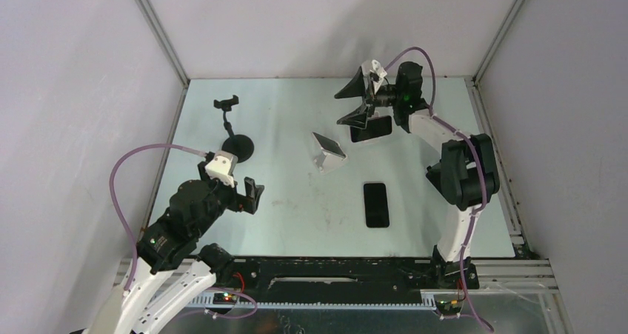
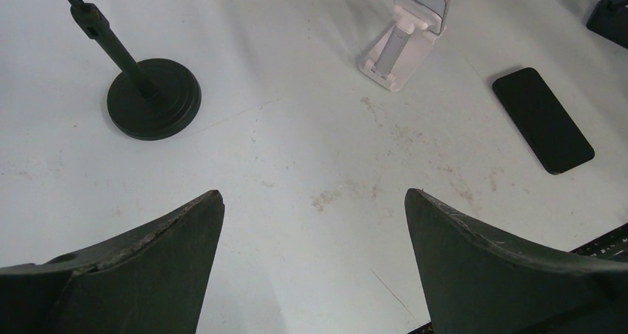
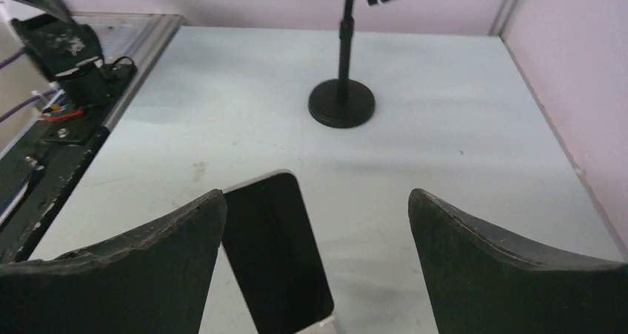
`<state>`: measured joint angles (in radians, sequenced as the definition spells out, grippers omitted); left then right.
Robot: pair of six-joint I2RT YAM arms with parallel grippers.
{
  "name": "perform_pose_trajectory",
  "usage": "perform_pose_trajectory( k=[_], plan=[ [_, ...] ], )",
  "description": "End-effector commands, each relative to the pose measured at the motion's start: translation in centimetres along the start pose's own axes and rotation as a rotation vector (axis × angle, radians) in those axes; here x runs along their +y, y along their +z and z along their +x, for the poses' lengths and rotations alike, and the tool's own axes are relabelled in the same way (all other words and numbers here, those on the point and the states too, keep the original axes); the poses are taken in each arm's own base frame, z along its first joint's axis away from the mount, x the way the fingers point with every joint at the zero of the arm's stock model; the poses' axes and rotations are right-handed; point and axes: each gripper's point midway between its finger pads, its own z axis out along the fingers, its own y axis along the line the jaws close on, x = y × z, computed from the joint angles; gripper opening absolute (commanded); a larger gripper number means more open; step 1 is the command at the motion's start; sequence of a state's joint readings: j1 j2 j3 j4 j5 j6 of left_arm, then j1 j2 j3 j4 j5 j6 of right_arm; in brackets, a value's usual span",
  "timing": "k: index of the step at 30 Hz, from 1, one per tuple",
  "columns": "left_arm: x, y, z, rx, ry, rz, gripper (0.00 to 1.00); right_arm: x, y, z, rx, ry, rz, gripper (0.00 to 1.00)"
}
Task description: Remove the phone from the phone stand
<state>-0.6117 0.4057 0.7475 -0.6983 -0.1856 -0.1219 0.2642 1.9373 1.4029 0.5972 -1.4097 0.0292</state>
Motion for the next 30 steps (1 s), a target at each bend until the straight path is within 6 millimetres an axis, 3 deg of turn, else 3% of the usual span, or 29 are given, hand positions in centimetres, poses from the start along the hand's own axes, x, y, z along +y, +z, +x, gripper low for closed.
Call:
perform_pose_trajectory(
  k=[1, 2, 3, 4, 5, 8, 16, 23, 30],
  plan=[
    [0.1, 0.2, -0.6, -0.026, 0.011, -0.010, 1.00, -0.7, -0.2, -1.5, 0.063, -0.033, 0.104, 0.95],
    [0.2, 0.2, -0.6, -0.029, 0.011, -0.010, 1.00, -1.0, -0.1, -2.2, 0.074, -0.102, 0.096, 0.96],
    [0.2, 0.2, -0.7, -0.030, 0.011, -0.010, 1.00, -0.1, -0.3, -0.9, 0.114, -0.003, 0.091, 0.96],
    [0.1, 0.1, -0.6, -0.032, 0.010, -0.009, 1.00, -0.5, -0.3, -1.6, 0.131, -0.104, 0.085, 0.97],
    [0.1, 0.2, -0.6, -0.032, 0.010, -0.008, 1.00, 0.0, -0.7, -0.4, 0.176, -0.092, 0.076, 0.97],
    [0.1, 0.2, -0.6, -0.026, 0.011, -0.005, 1.00, 1.3, -1.7, 0.6, 0.263, -0.042, 0.030, 0.99],
    [0.0, 0.3, -0.6, -0.025, 0.012, -0.002, 1.00, 0.9, -3.2, 4.0, 0.447, -0.109, -0.039, 0.99],
    [-0.1, 0.4, -0.5, -0.019, 0.015, 0.001, 1.00, 1.4, -2.3, 6.5, 0.506, -0.096, -0.107, 0.99],
    [-0.1, 0.4, -0.4, -0.016, 0.016, 0.002, 1.00, 1.9, -0.8, 7.3, 0.477, -0.087, -0.175, 0.99]
  ],
)
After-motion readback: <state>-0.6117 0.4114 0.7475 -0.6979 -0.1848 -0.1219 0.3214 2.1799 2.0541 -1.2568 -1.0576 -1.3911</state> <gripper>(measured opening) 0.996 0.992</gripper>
